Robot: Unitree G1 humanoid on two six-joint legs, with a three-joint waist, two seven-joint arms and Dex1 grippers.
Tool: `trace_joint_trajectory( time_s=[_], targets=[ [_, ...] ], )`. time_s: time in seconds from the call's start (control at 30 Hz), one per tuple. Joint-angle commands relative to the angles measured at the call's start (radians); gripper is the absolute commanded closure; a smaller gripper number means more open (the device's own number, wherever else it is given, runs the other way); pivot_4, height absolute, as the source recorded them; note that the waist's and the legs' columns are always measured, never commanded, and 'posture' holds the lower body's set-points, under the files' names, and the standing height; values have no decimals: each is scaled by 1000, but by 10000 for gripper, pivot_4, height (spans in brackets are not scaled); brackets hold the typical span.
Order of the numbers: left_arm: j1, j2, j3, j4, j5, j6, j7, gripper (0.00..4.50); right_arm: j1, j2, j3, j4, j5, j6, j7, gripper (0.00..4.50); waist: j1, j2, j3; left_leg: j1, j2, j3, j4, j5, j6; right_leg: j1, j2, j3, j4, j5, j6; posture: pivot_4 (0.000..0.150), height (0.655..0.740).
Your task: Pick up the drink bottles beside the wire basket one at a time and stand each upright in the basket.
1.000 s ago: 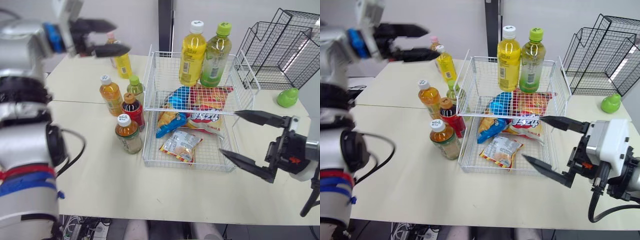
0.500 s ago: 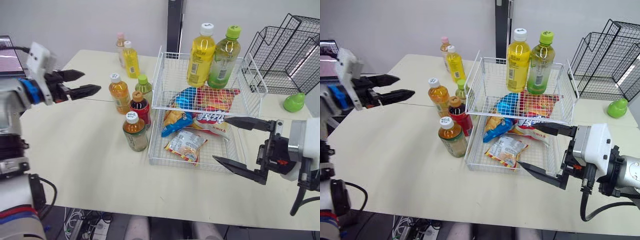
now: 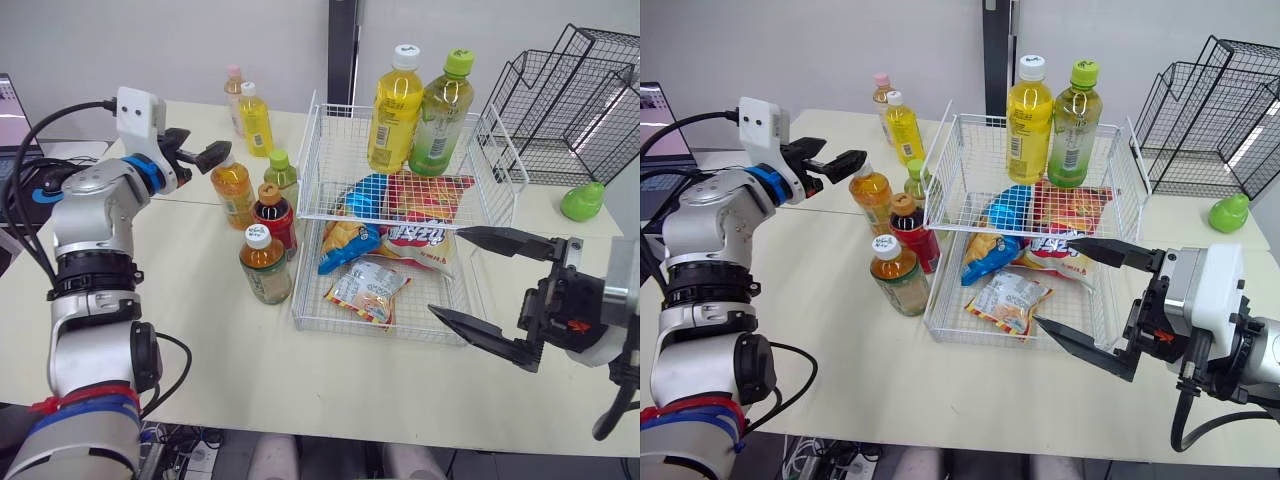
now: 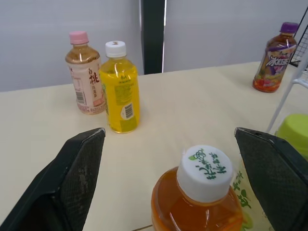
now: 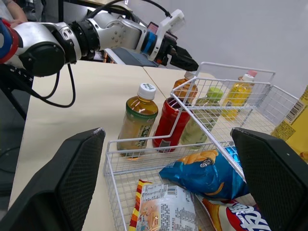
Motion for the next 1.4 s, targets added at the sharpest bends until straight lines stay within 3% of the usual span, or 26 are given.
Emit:
trace_joint_trajectory(
  time_s=[0.03, 0.27, 0.63, 0.83, 1.07, 1.4],
  targets=[
    [-51, 3, -17, 24, 12, -15, 13, 98, -1, -14, -40, -29, 37, -6, -17, 0, -2, 0, 0, 0, 0, 0, 0, 0, 0, 0, 0, 0, 0, 0, 0, 1500, 7268],
    [-65, -8, -42, 70, 27, -41, 20, 98, 10, -23, -49, -37, 61, -9, -32, 0, -3, 0, 0, 0, 0, 0, 0, 0, 0, 0, 0, 0, 0, 0, 0, 1500, 7268],
    [-50, -1, -53, 59, 21, -41, -1, 31425, 7, -19, -43, -34, 54, -18, -36, 0, -3, 0, 0, 0, 0, 0, 0, 0, 0, 0, 0, 0, 0, 0, 0, 1500, 7268],
    [-29, 32, -62, -4, 20, -25, -52, 31433, -6, -15, -38, -20, 27, -22, -44, 0, -3, 0, 0, 0, 0, 0, 0, 0, 0, 0, 0, 0, 0, 0, 0, 1500, 7268],
    [-48, 148, -85, -92, 16, 32, -154, 31433, -23, -9, -50, 8, -39, -28, -61, 0, -7, -1, 1, -1, 1, 1, -1, 0, 0, -2, 1, 1, 0, 0, 0, 1500, 7268],
    [-266, 247, -140, -24, 37, 59, -281, 31433, -29, -2, -77, 61, -80, -7, -92, 0, 3, -1, 1, -2, 0, 0, -1, 0, 0, -1, 0, -1, -2, 0, 0, 1500, 7268]
  ],
)
